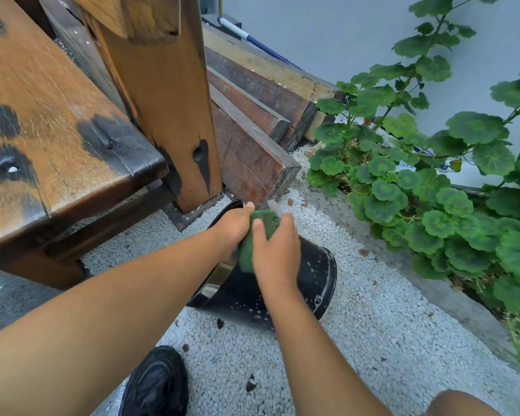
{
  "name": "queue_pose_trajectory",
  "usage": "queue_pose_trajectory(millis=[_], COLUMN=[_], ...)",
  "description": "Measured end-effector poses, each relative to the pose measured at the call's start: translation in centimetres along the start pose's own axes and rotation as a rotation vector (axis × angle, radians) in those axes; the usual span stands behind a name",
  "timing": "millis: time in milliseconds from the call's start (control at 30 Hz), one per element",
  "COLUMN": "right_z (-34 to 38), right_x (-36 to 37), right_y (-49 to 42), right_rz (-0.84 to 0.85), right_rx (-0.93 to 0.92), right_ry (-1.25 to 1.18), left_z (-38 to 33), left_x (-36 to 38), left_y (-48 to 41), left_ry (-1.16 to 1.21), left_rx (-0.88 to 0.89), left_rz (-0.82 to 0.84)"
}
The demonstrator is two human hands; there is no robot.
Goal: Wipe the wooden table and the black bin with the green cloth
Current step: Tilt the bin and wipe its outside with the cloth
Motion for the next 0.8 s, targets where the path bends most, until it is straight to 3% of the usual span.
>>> queue_pose_trajectory(millis=[133, 300, 567, 800], right_z=[0.1, -0.8, -4.9, -10.7], right_x=[1.3, 1.8, 1.0, -0.9], right_y=[0.9, 0.2, -1.5, -2.8], right_rz=[-0.109, -0.118, -0.115, -0.105], right_rx=[-0.012, -0.051, -0.008, 0.152], right_ry=[0.071, 0.218, 0.310, 0.370], left_z=[0.6, 0.7, 0.0, 0.0], left_x=[0.3, 0.4, -0.1, -1.3], left_y=[-1.4, -1.6, -0.9, -1.4], left_ry=[0.095, 0.128, -0.138, -0.275], left_rx=[-0.046, -0.029, 0.156, 0.167], left_rz=[0.040, 0.100, 0.016, -0.014])
Point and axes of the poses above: each hand's wrist, its own y-axis away from the middle knuckle, its own x-axis out of the palm, z = x × y, the point moved 3 cm from there along -y, towards the middle knuckle, and after that the axes turned 8 degrees about y, right-handed, at the moved point
